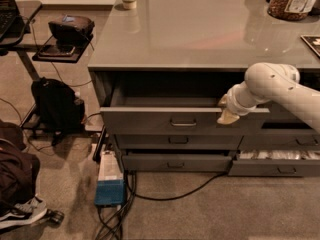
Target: Open top drawer
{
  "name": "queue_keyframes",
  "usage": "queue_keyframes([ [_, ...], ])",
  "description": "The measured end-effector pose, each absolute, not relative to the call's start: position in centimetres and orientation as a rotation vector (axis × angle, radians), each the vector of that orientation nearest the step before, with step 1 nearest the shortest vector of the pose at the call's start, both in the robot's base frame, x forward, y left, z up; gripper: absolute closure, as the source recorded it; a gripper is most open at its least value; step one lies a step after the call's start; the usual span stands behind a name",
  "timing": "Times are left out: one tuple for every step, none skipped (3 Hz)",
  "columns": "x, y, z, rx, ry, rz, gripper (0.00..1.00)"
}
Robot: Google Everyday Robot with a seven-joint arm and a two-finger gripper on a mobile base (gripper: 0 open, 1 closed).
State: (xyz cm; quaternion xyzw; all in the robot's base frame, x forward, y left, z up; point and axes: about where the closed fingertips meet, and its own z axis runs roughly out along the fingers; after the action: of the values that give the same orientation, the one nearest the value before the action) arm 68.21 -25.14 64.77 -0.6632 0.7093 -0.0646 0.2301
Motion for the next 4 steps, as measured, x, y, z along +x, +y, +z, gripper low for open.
queue_keyframes([
  [65.5, -25.6, 64.9, -1.815, 1.974, -0.175, 1.00],
  [65.5, -25.6, 64.9, -1.815, 1.974, -0.175, 1.00],
  [62.9, -25.9, 65.0, -1.790, 2.005, -0.177, 1.00],
  [62.9, -25.9, 65.0, -1.791, 2.005, -0.177, 1.00],
])
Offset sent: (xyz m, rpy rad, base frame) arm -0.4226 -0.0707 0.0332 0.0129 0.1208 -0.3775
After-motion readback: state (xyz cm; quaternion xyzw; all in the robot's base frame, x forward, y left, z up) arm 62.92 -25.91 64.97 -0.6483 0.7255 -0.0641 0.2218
